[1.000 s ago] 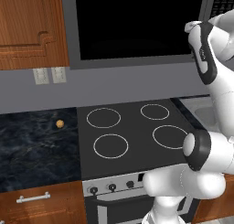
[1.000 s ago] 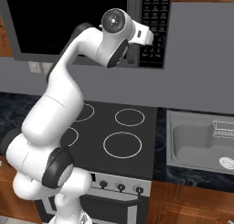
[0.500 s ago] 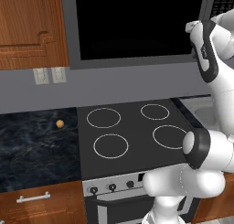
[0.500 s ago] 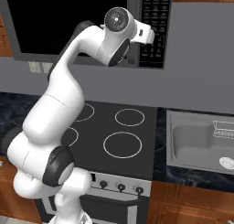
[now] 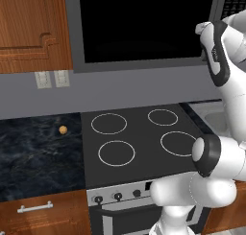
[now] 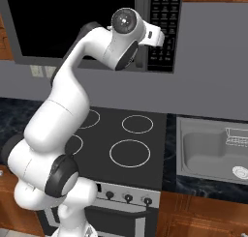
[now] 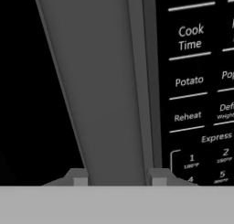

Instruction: Place the sponge inside the microwave to prepare for sanitizing.

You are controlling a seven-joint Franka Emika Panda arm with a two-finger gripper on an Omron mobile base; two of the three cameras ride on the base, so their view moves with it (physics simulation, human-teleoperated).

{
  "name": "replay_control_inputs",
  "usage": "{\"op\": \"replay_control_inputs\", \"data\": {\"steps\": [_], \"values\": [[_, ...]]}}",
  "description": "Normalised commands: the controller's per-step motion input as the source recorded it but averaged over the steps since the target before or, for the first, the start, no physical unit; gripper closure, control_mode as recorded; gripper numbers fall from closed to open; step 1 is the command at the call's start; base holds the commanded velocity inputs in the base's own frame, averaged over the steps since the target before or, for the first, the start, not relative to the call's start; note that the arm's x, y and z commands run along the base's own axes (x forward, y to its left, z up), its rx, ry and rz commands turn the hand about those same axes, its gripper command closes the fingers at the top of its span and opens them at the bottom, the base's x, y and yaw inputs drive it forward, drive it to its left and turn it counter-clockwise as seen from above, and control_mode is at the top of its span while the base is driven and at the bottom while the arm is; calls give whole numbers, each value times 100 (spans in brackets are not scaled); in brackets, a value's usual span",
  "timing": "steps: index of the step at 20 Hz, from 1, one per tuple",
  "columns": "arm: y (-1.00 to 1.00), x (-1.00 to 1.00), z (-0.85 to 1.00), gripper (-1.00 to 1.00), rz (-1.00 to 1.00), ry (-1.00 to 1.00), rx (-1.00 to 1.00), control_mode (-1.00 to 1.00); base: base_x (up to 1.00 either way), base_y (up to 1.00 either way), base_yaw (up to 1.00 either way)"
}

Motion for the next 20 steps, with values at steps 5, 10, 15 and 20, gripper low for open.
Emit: {"op": "replay_control_inputs", "data": {"steps": [5, 10, 15, 20], "values": [[0, -2, 0, 100, 0, 0, 0, -100, 0, 0, 0], [2, -45, 0, 100, 0, 0, 0, -100, 0, 0, 0], [17, -69, -1, 100, -8, 1, 0, -100, 0, 0, 0], [12, -75, 0, 100, -15, 9, -4, -100, 0, 0, 0]]}}
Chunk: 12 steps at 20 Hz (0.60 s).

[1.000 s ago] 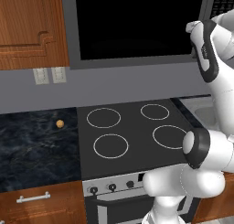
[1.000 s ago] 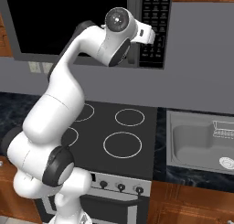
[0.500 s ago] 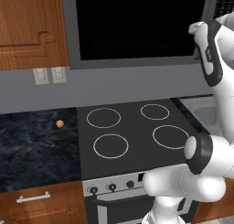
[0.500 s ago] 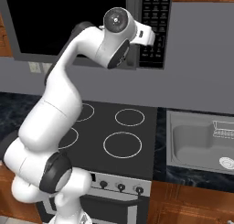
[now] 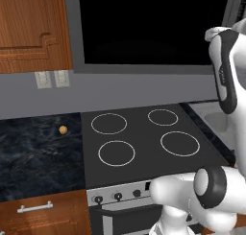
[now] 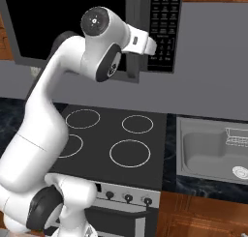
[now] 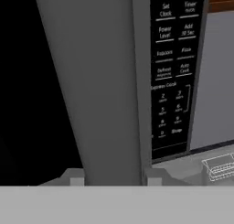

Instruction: Place the sponge inside the microwave to prepare for sanitizing.

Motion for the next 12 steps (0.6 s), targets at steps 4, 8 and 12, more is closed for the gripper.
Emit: {"op": "replay_control_inputs", "data": {"steps": [4, 8, 12], "values": [[3, -85, 0, 100, -12, 8, -6, -100, 0, 0, 0], [21, -86, 0, 100, -16, 7, -12, -100, 0, 0, 0], [33, -93, -9, 100, -19, 4, -13, -100, 0, 0, 0]]}}
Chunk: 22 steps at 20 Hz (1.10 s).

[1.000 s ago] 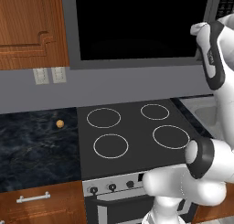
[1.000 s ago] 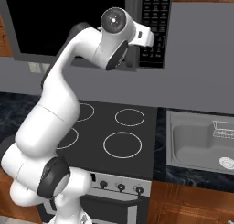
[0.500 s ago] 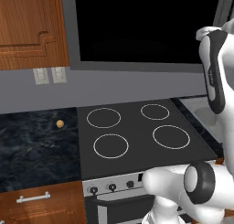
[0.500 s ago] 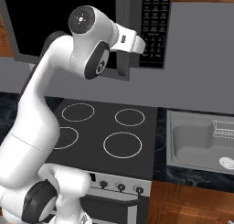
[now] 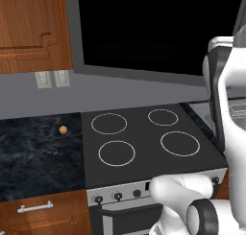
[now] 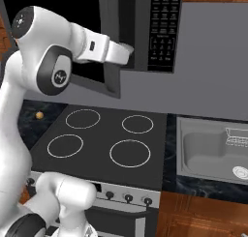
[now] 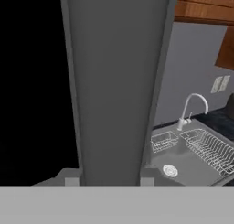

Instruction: Place the sponge inside the microwave to prepare for sanitizing.

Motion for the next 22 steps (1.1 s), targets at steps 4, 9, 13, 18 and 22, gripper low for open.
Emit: {"op": "replay_control_inputs", "data": {"steps": [4, 9, 13, 18, 22], "values": [[56, -97, -50, 100, -22, 0, -20, -100, 0, 0, 0], [53, -91, -47, 100, -31, 1, -10, -100, 0, 0, 0], [49, -92, -36, 100, -32, 0, -5, -100, 0, 0, 0], [50, -85, -34, 100, -31, 0, -3, -100, 0, 0, 0], [52, -76, -41, 100, -30, 0, -2, -100, 0, 0, 0]]}}
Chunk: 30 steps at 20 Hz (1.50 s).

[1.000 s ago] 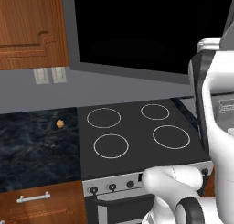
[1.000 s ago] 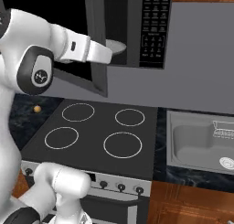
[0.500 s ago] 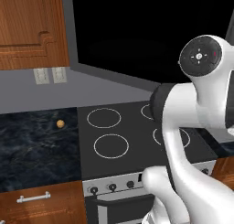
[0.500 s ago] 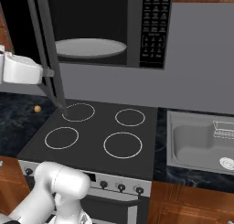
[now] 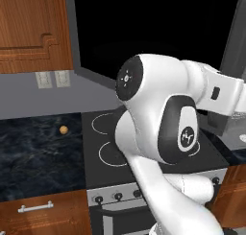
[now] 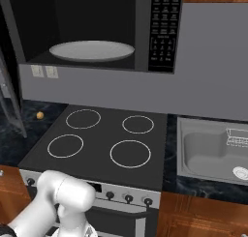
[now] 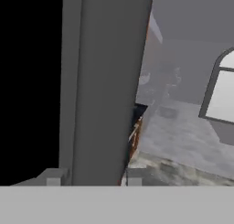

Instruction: Place the sponge inside the microwave to prepare for sanitizing.

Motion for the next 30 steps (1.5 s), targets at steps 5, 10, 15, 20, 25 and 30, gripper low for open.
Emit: {"op": "replay_control_inputs", "data": {"steps": [5, 10, 15, 20, 25, 30], "values": [[61, -46, -28, 100, -27, 0, -1, -100, 0, 0, 0], [71, -13, -14, 100, -17, -1, 0, -100, 0, 0, 0], [68, -2, -13, 100, -11, -1, 0, -100, 0, 0, 0], [57, 0, -14, 100, -5, 0, 0, -100, 0, 0, 0], [53, 0, -7, -100, -4, 0, 0, -100, 0, 0, 0], [11, 0, -8, -100, -1, 0, 0, -100, 0, 0, 0]]}}
